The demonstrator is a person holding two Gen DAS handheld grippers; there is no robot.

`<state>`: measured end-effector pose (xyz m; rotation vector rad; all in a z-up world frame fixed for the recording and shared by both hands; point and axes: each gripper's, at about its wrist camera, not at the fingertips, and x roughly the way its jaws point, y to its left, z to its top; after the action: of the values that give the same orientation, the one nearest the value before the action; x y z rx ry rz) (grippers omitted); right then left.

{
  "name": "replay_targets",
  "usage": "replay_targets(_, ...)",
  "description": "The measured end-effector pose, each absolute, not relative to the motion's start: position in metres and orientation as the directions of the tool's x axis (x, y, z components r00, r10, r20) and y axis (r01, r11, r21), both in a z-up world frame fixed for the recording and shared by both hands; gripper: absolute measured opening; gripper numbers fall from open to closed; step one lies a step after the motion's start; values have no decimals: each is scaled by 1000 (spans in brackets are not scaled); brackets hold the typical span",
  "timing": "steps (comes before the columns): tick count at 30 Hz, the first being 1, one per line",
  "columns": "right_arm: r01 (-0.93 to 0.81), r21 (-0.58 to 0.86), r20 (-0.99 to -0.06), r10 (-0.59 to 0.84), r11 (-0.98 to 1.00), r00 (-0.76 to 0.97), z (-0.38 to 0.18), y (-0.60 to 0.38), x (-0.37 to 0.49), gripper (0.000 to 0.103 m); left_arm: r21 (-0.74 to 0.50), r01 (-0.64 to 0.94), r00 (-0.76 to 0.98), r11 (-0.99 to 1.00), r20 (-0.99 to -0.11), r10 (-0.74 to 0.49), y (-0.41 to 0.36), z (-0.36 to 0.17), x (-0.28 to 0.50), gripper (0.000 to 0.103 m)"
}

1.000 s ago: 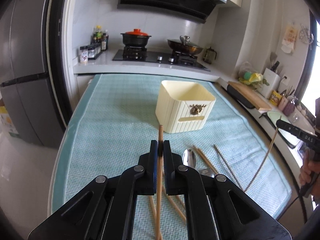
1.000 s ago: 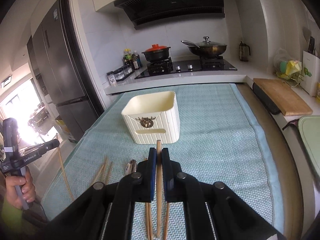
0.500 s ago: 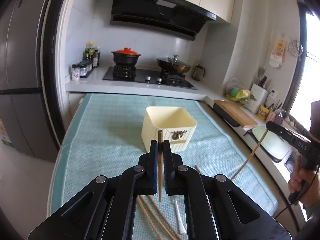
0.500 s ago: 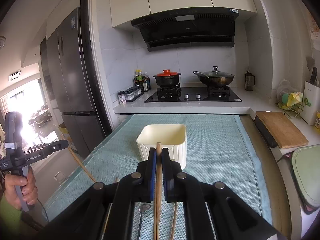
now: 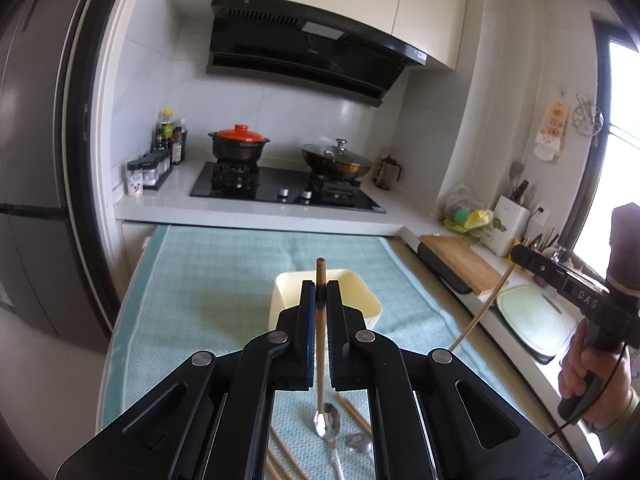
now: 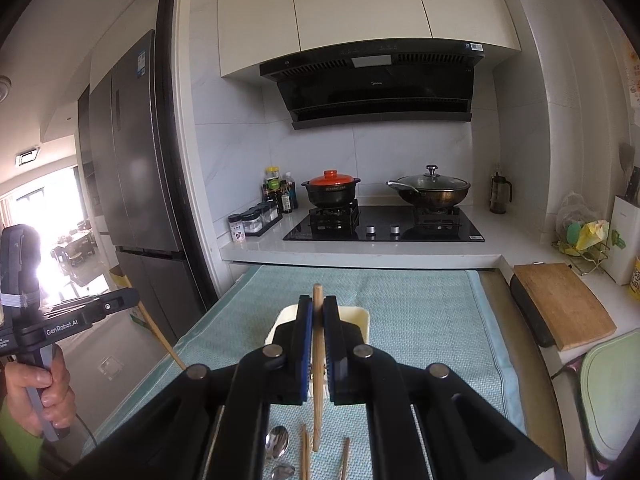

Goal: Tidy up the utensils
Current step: 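Lift the held chopsticks with both tools and carry them over the cream holder, then open both tools to drop the chopsticks into the cream holder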

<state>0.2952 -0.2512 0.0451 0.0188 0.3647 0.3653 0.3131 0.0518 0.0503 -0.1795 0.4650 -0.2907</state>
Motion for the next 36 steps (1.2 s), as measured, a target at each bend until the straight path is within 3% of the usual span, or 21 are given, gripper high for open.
replay_targets(7, -317, 86, -302, 328, 945, 895, 75, -244, 356, 6, -228, 225, 876, 947, -378, -299, 43, 79, 373, 3)
replay_targets(14, -307, 124, -299, 331, 944, 895, 70, -235, 426, 6, -219, 199, 874, 955, -401, -274, 25, 60, 440, 3)
replay_targets(23, -310, 188, -543, 362, 932, 758, -16, -212, 515, 6, -192, 172, 789, 966, -560, -252, 3, -6, 508, 3)
replay_targets(30, -284, 211, -625, 352, 935, 697, -47, -208, 543, 9, -171, 135, 738, 976, -639, -214, -3, -40, 538, 4)
replay_targets(31, -281, 216, -630, 353, 935, 691, -48, -207, 545, 9, -174, 124, 733, 977, -647, -209, -1, -42, 539, 8)
replay_targets(32, -277, 219, -635, 352, 936, 688, -49, -208, 546, 10, -181, 118, 728, 976, -653, -209, 0, -43, 539, 24)
replay_targets(33, -276, 227, -636, 356, 934, 685, -48, -209, 547, 22, -184, 112, 730, 977, -652, -206, 1, -44, 539, 35)
replay_targets(34, -270, 232, -634, 356, 935, 687, -46, -210, 546, 42, -182, 101, 739, 978, -644, -197, 3, -42, 535, 57)
replay_targets(35, -262, 232, -623, 350, 937, 699, -43, -212, 543, 50, -179, 96, 755, 979, -628, -189, 6, -38, 529, 68)
replay_targets(36, -256, 228, -608, 343, 939, 717, -39, -214, 538, 56, -176, 103, 770, 979, -610, -190, 7, -34, 522, 69)
